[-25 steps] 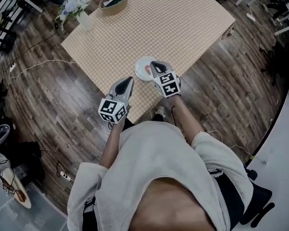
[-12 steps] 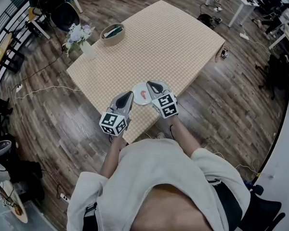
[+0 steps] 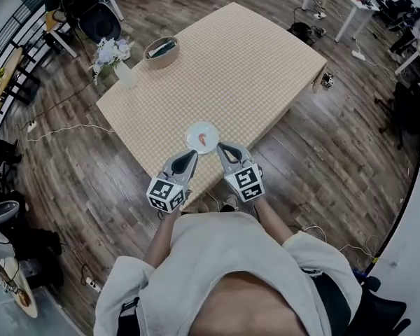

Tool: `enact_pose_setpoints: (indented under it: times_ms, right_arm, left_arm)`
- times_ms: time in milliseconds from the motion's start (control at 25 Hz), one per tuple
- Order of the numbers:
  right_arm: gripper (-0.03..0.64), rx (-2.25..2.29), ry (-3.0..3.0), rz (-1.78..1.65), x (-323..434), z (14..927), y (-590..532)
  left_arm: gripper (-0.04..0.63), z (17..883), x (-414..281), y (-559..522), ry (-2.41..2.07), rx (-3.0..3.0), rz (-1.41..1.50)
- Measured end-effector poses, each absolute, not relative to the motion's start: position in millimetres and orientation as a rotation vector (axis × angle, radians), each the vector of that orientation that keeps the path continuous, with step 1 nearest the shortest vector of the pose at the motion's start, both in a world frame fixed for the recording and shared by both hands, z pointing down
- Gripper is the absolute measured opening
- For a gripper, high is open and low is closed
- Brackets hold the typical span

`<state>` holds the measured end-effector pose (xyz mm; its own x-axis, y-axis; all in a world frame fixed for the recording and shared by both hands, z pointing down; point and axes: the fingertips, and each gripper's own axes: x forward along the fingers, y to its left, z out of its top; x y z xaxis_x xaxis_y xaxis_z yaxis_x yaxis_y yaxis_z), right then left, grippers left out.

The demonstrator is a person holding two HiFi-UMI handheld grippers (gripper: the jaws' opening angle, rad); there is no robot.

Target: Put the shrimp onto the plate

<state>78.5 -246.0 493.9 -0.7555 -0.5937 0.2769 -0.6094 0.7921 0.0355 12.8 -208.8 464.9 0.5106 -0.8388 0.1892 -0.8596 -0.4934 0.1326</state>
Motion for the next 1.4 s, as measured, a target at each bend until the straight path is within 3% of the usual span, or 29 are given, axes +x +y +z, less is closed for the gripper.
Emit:
enact_pose_setpoints:
  times_ms: [560,1080,1400]
  right_arm:
    - [-0.002,1.04,-2.699,0.193,78,488,-160]
    - [-0.002,1.307,-2.598,0.207,-2,477,-46]
    - [-0.003,1.412,-2.543,0.184,-5,470,25]
  left_arm:
    - [0.009,477,-5,-155,-1.339,2.544,0.119]
    - [0.009,484,-89,-22,-1.184,2.615,0.098]
    - [0.009,476,-74,35,-1.054,2.685,0.06]
